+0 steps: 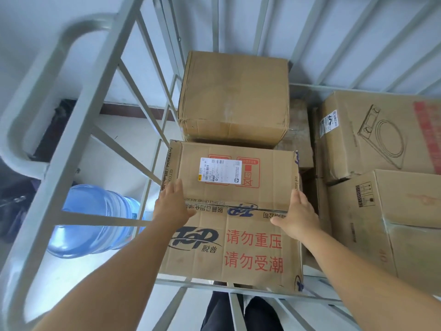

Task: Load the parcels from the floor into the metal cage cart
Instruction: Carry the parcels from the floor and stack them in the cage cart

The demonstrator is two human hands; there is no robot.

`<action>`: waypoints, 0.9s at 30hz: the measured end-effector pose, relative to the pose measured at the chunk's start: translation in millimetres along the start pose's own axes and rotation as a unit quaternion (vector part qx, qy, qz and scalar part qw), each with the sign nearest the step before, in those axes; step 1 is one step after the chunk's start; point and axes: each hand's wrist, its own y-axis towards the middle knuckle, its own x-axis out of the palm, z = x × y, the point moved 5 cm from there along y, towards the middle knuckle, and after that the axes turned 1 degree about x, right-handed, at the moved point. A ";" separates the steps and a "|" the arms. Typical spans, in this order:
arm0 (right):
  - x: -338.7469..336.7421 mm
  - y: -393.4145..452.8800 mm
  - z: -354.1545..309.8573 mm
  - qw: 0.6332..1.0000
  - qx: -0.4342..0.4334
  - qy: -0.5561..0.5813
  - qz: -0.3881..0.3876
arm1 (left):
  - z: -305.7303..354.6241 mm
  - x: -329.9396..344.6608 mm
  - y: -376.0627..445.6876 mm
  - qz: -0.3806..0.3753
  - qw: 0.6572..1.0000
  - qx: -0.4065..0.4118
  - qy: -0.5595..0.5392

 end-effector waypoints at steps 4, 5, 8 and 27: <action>-28.8 -19.4 -9.9 0.998 -0.050 -0.029 0.033 | 26.3 -26.1 -22.5 0.023 0.999 0.027 0.021; -36.5 -24.8 -10.0 0.997 -0.061 -0.036 0.043 | 33.5 -32.2 -29.8 0.026 0.999 0.032 0.029; -61.2 -43.9 -4.4 0.993 -0.082 -0.047 0.068 | 63.4 -50.1 -57.1 0.042 0.996 0.064 0.048; -202.6 -239.3 158.9 0.974 0.015 0.027 0.224 | 320.2 -89.2 -245.3 0.085 0.909 0.390 0.119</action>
